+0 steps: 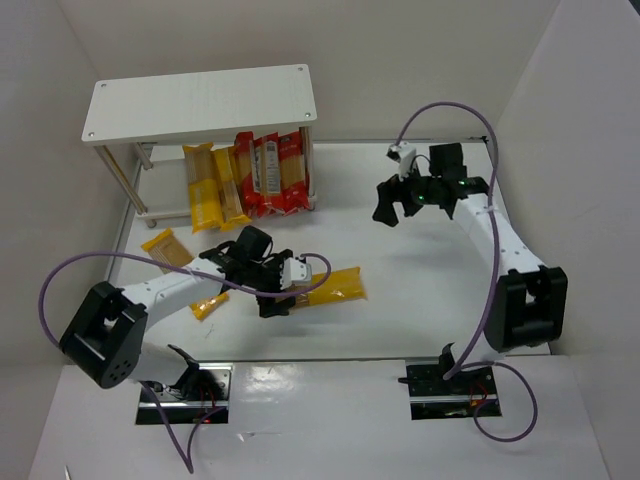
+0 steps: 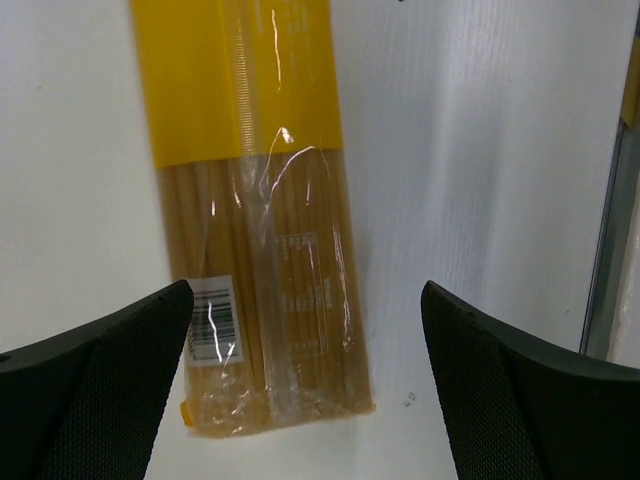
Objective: Place and organize the pasta boxes and bags onto the shelf
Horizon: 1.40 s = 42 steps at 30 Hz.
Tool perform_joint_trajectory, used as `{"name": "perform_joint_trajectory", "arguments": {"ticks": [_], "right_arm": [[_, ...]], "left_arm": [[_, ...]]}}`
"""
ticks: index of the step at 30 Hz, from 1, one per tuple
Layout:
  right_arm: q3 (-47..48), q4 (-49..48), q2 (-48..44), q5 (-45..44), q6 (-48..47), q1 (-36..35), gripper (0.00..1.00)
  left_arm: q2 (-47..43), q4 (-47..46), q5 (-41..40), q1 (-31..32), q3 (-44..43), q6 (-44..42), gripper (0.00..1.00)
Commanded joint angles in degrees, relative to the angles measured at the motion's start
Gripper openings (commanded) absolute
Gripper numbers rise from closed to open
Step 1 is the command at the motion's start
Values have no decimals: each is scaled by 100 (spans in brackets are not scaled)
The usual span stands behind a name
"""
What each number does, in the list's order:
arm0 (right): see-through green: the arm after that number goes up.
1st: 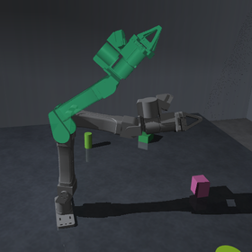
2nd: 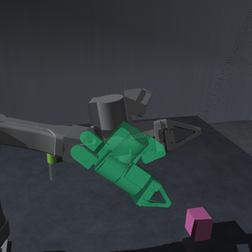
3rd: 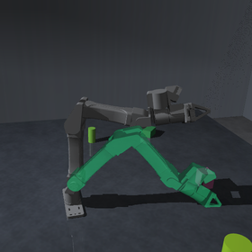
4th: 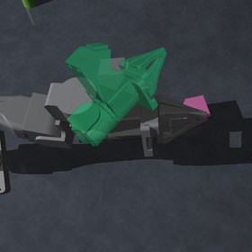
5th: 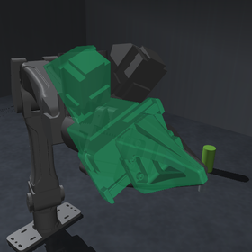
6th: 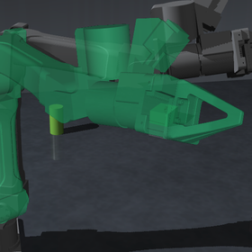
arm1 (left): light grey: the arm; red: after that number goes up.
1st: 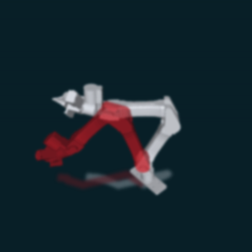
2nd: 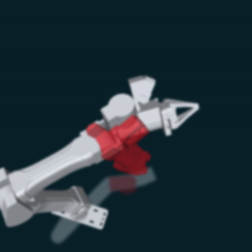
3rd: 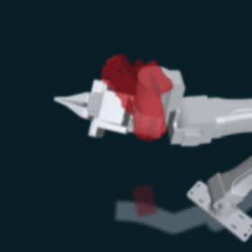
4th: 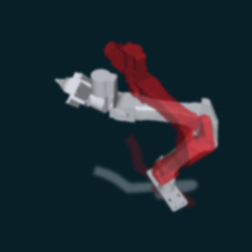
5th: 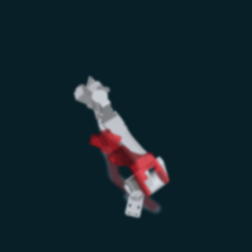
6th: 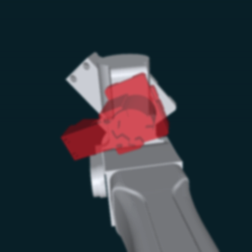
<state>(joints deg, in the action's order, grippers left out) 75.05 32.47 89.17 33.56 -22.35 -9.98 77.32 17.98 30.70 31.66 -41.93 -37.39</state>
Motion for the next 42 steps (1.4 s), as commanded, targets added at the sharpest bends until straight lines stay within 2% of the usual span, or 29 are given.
{"name": "perform_joint_trajectory", "arguments": {"ticks": [1,4,10,32,42], "right_arm": [[-436,-83,-687,45,117,346,100],[-701,-30,-1198,107,64,531,100],[-930,-206,-1805,466,169,778,100],[-1150,-259,-1964,1012,64,1068,100],[-1203,-311,-2017,1065,11,1068,100]], "left_arm": [[222,-189,-282,226,-358,205,100],[284,-242,-538,393,-543,205,100],[520,-734,-845,525,-491,767,100],[1645,-409,-1488,578,-667,829,100],[2041,-172,-1646,886,-896,768,100]]}}
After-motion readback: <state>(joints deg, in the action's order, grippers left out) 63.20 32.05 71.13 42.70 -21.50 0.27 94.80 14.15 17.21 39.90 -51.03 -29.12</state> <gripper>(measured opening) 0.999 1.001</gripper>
